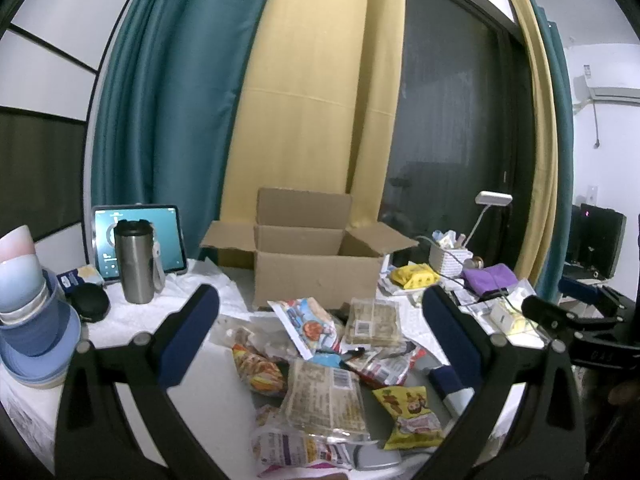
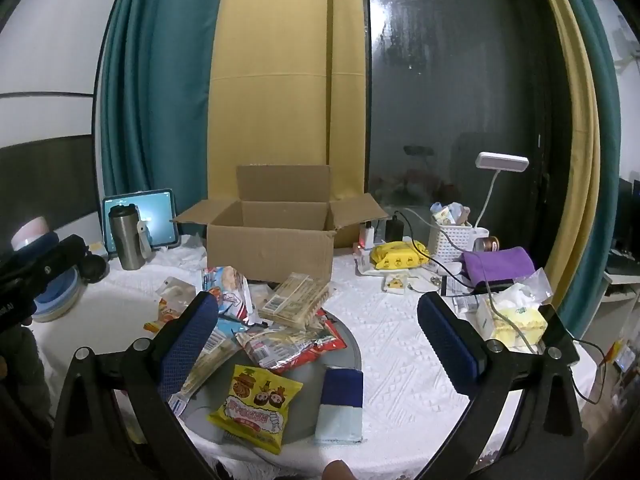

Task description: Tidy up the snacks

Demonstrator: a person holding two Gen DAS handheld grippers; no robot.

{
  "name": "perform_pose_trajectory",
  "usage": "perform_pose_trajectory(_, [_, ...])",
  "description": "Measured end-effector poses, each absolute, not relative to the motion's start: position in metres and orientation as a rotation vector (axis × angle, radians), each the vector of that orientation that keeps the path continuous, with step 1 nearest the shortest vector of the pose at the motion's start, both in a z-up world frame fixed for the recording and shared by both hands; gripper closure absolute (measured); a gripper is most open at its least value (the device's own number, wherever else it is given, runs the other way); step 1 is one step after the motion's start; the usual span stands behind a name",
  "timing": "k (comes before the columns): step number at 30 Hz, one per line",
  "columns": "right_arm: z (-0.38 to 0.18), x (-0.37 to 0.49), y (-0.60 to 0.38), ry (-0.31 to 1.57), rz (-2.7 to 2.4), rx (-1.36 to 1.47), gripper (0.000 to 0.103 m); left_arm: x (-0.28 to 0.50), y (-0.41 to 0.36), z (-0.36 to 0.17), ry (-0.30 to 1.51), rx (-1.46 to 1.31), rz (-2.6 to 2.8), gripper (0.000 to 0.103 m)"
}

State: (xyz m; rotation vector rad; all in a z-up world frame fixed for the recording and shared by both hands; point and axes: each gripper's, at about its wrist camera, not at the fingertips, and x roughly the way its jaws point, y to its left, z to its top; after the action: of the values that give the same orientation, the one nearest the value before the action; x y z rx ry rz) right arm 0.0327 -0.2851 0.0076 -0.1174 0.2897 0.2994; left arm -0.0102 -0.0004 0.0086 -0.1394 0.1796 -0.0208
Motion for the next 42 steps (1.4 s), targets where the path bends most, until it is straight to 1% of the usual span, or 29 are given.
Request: perform_pose_trajectory(42, [0.0054, 0.0321, -0.2898, 0.294, 0.298, -0.104, 0.001, -0.0106, -0.0045, 0.01, 0.183, -0.142, -0.019, 0.001])
